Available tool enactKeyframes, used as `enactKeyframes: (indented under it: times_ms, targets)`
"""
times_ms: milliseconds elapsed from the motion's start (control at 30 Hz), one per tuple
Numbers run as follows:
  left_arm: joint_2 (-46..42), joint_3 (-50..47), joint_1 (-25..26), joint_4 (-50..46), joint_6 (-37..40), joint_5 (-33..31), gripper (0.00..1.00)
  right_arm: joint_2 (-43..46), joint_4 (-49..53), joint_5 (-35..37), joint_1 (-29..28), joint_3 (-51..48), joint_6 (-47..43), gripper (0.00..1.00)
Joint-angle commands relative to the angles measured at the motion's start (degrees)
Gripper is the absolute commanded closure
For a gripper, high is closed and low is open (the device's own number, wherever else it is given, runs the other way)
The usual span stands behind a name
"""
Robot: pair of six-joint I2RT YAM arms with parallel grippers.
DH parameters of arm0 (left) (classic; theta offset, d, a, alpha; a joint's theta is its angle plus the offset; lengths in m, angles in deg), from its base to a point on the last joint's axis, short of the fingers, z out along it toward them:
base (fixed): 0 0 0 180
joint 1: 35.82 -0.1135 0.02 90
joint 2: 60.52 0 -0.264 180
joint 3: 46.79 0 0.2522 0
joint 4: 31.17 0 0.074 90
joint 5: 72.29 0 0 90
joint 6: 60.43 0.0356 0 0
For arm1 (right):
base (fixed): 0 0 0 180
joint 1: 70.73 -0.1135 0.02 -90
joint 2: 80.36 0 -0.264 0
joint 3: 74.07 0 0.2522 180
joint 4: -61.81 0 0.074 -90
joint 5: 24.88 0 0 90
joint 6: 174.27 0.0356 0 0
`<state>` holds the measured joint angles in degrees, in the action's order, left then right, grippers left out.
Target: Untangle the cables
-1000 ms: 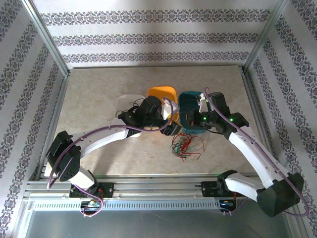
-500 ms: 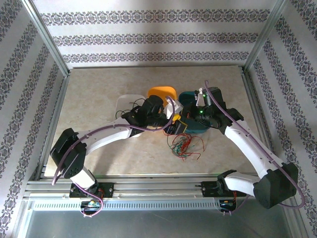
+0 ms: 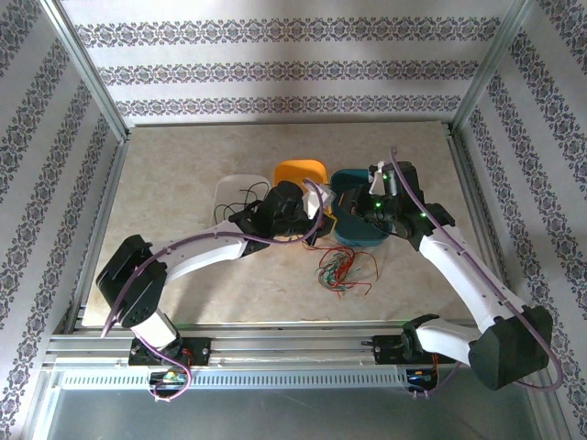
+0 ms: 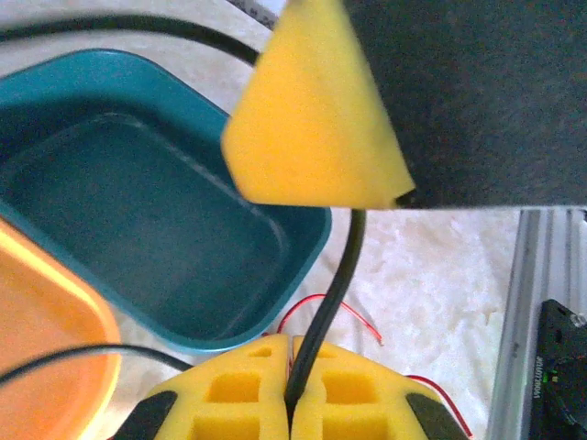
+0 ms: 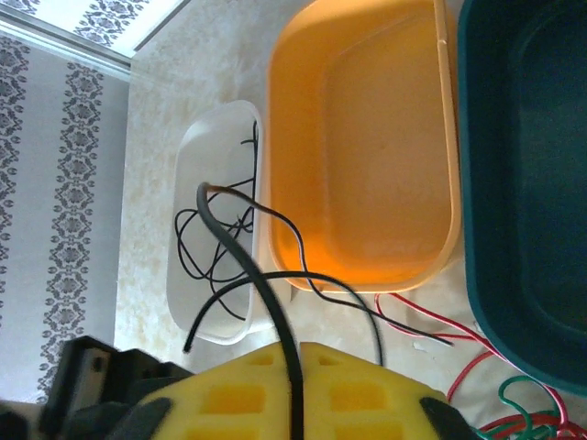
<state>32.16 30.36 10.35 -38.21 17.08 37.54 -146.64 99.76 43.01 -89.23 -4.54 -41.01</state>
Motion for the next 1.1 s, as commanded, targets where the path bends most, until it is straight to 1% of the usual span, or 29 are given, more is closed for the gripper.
enactKeyframes:
  times_ms: [0, 67, 100, 200, 267, 467, 533, 600, 700, 867, 1067]
  targets:
    - [-6.55, -1.67, -0.36, 1.05, -0.56, -7.66, 1.00, 3.54, 1.08, 5.09, 1.49, -1.45, -0.04, 0.58]
    - [-9.64, -1.85, -0.69, 0.63, 0.18, -8.77, 1.00, 5.93, 2.12, 10.09, 1.99, -2.33, -0.11, 0.50]
    - [-11.03, -1.34, -0.88, -0.42, 0.83, -9.00, 1.00, 7.34, 2.55, 13.00, 2.38, -2.95, -0.06, 0.48]
    - [-14.31, 0.54, -1.17, -4.18, 3.33, -10.05, 1.00, 11.38, 2.58, 18.60, 4.33, -5.16, 1.09, 0.45]
    - [-16.20, 1.24, -1.41, -5.99, 4.82, -10.85, 1.00, 13.23, 2.20, 19.92, 5.67, -6.16, 1.48, 0.45]
    - [-21.65, 2.60, -2.20, -8.81, 8.93, -15.66, 1.00, 13.91, 2.38, 18.98, 7.37, -6.81, 0.20, 0.45]
    - [-22.55, 3.24, -2.85, -10.10, 9.93, -18.58, 1.00, 13.21, 2.19, 17.81, 7.40, -6.73, -0.03, 0.45]
    - [-23.18, 3.38, -3.80, -11.34, 10.42, -22.82, 1.00, 12.43, 1.87, 16.77, 7.38, -6.55, -0.22, 0.45]
    - [-24.38, 2.52, -6.12, -11.56, 9.76, -28.04, 1.00, 11.32, 1.36, 15.52, 7.44, -6.03, -0.55, 0.45]
    - [-27.84, -0.16, -10.16, -10.01, 8.26, -29.52, 1.00, 10.22, 0.95, 14.14, 7.36, -5.24, -1.29, 0.45]
    - [-27.66, -1.98, -13.25, -12.55, 7.22, -36.15, 1.00, 9.12, 0.80, 12.48, 7.37, -5.32, -2.47, 0.45]
